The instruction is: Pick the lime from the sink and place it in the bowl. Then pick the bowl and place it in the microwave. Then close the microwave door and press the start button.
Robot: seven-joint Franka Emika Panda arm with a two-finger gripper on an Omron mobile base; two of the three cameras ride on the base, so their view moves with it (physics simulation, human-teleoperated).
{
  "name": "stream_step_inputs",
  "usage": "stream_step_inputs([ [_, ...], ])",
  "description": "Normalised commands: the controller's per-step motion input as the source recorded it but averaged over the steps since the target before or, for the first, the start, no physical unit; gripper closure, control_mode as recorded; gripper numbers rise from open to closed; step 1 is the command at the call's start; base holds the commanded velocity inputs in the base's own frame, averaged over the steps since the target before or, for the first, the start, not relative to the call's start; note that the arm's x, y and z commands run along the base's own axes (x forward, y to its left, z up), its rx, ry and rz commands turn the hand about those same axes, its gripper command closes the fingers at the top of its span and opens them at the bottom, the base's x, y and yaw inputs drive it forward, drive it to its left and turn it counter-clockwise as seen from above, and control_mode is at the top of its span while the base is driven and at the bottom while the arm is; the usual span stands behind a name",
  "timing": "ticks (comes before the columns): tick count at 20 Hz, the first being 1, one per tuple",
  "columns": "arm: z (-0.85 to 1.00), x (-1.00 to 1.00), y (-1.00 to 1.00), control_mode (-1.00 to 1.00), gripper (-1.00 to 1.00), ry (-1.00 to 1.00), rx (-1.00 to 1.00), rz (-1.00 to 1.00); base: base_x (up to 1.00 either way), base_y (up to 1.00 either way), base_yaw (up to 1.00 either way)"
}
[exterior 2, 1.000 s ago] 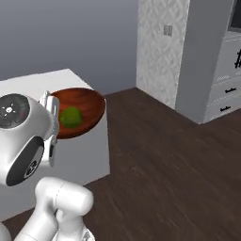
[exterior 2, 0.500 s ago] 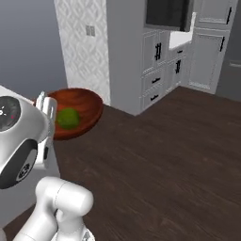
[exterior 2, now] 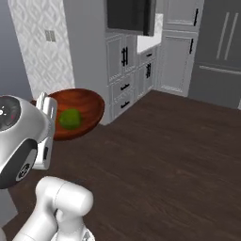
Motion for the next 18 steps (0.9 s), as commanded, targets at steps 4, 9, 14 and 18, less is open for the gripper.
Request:
stream_step_inputs([
  [4,0.00,0.00,0.00,1.00,1.00,0.00,0.00,0.00,1.00,-0.52,-0.17],
  [9,0.00,0.00,0.00,1.00,1.00,0.00,0.00,0.00,0.99,-0.60,-0.05],
  [14,0.00,0.00,0.00,1.00,1.00,0.00,0.00,0.00,0.97,-0.64,0.00],
  [18,0.00,0.00,0.00,1.00,1.00,0.00,0.00,0.00,0.94,-0.81,0.00],
])
